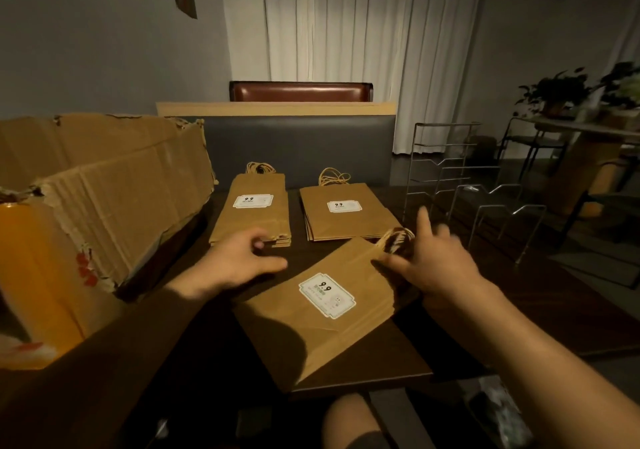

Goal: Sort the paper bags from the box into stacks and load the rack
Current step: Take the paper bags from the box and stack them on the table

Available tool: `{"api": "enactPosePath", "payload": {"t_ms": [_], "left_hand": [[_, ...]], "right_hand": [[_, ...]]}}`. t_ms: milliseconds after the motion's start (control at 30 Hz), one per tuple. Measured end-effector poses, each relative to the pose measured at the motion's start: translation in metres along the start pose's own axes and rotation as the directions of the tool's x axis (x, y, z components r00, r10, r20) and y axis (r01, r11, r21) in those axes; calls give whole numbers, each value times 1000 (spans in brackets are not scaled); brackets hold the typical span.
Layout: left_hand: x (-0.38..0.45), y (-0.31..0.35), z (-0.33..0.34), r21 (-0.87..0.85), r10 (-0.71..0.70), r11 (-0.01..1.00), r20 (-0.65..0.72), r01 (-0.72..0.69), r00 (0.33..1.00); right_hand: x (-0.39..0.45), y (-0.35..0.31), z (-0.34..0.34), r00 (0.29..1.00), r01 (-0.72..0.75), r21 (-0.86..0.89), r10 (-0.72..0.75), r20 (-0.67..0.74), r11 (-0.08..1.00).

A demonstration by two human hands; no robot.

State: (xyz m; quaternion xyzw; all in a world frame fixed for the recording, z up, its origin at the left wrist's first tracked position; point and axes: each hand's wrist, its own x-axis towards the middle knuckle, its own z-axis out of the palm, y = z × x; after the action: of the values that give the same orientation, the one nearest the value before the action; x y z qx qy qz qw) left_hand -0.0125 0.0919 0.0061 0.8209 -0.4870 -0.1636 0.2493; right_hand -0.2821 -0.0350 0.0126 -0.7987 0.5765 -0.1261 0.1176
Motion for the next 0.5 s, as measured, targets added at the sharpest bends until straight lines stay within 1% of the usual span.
{"api": "enactPosePath", "payload": {"t_ms": [33,67,100,133,167,200,233,300,333,400,500], "left_hand": [[10,-8,-4,10,-13,1000,-127,14,992],[21,-17,-8,33,-31,999,-198,39,980],[31,-26,-10,33,-67,997,-216,76,974],[41,-34,-9,15,-114,993,-207,120,972],[51,-42,-8,-9,-169,985,-193,170,967],[60,-49,-5,-43,-220,976,-180,216,959],[69,-55,-5,-77,-264,964,-164,254,951],[83,-63,-4,-177,-296,945,-119,273,948],[92,-67,-6,-235,-297,934,-101,268,949],[101,-68,-7,-297,-309,914,-71,275,949],[112,-65,-1,-256,-329,919,-78,300,941]], "right_hand": [[3,-11,-8,993,72,19,-69,-97,997],[9,-27,-14,973,166,93,-148,-175,982],[13,-45,-19,955,255,212,-212,-209,943],[18,-66,-19,951,300,373,-247,-184,878],[26,-89,-16,961,268,531,-262,-88,804],[35,-110,-10,961,180,652,-275,45,737],[47,-130,-2,945,76,722,-281,167,687],[72,-158,19,893,-127,765,-263,364,631],[86,-170,31,863,-216,775,-255,437,594],[108,-185,56,847,-305,787,-224,481,536],[129,-197,87,850,-347,799,-195,489,491]]}}
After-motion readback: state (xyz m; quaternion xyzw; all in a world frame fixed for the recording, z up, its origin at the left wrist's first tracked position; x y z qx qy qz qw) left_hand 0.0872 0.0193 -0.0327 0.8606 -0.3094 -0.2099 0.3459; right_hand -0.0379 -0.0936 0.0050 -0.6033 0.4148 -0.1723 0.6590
